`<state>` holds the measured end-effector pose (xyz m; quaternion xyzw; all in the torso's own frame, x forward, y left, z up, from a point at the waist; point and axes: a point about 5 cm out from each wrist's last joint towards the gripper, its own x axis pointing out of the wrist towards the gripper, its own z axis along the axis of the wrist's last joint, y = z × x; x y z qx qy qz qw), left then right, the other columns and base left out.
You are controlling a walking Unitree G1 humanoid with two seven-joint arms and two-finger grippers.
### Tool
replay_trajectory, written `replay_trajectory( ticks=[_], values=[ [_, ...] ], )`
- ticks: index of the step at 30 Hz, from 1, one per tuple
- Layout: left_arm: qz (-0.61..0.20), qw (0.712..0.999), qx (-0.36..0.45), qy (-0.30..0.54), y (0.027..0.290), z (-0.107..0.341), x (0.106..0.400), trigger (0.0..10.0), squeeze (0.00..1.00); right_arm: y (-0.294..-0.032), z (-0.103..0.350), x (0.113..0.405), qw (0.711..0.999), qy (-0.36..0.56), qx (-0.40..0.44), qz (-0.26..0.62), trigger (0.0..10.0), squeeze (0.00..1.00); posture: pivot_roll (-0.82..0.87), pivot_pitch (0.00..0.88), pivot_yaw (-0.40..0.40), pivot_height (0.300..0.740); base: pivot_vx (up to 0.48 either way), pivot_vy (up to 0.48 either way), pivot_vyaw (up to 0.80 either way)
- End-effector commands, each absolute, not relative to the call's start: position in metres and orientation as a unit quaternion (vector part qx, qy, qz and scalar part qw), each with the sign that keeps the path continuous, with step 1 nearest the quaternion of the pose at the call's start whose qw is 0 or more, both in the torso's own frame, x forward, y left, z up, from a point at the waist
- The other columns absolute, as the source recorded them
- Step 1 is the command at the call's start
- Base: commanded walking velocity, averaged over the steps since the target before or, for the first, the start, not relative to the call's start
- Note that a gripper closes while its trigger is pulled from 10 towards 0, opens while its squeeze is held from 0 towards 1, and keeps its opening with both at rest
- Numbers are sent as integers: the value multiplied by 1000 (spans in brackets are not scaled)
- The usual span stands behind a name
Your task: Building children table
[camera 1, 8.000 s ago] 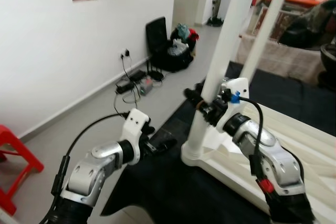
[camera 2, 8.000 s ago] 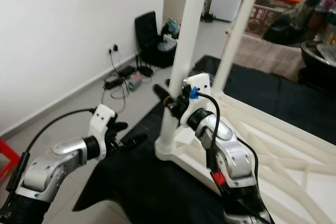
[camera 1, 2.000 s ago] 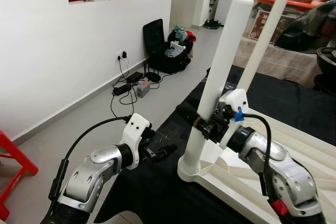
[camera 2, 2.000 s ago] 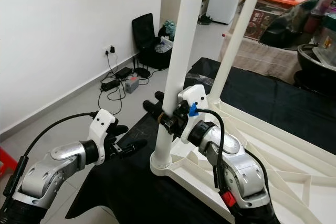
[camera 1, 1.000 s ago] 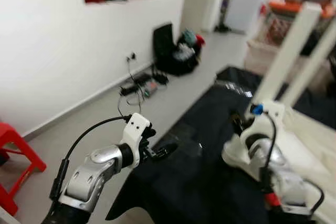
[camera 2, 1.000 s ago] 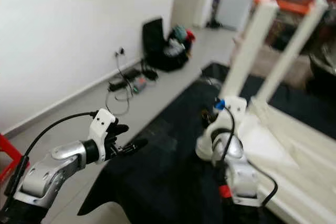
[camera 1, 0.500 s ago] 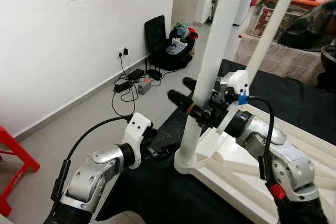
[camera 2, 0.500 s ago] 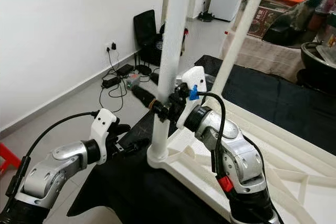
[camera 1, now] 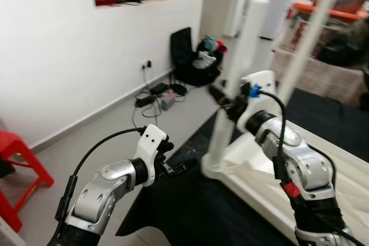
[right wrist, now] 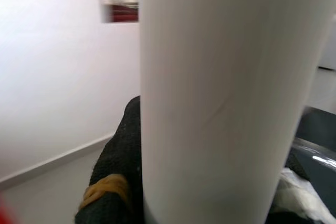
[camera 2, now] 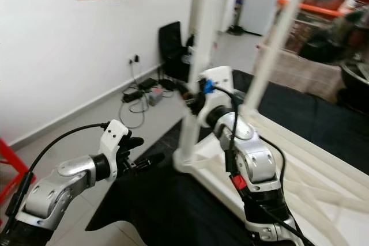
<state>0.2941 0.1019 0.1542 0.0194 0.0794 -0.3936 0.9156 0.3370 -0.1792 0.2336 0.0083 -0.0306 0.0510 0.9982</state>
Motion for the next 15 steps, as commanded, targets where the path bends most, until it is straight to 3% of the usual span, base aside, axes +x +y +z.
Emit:
replay_trajectory(
  ticks=[1,3,10,11,13,14,15],
  values=[
    [-402,912,15,82,98,152,293,10000,0,-245,171,328,980,106,10,-167,0,0,81,0,-99,740,0,0,0],
    [-405,911,15,82,96,152,293,10000,0,-258,158,321,967,130,18,-220,0,0,83,0,-99,740,0,0,0],
    [-404,911,16,81,98,154,294,10000,0,-254,158,320,965,125,-2,-230,0,0,81,0,-98,740,0,0,0],
    [-403,912,17,81,99,154,294,10000,0,-246,157,321,967,128,-6,-219,5608,0,84,0,-99,740,0,0,0],
    [-403,912,17,81,99,154,294,10000,0,-246,157,321,967,128,-6,-219,5608,0,84,0,-99,740,0,0,0],
    [-402,912,17,81,99,154,294,10000,0,-233,160,325,974,122,8,-192,10000,0,87,0,-99,740,0,0,0],
    [-402,912,17,81,99,154,294,10000,0,-233,160,325,974,122,8,-192,10000,0,87,0,-99,740,0,0,0]
  ],
)
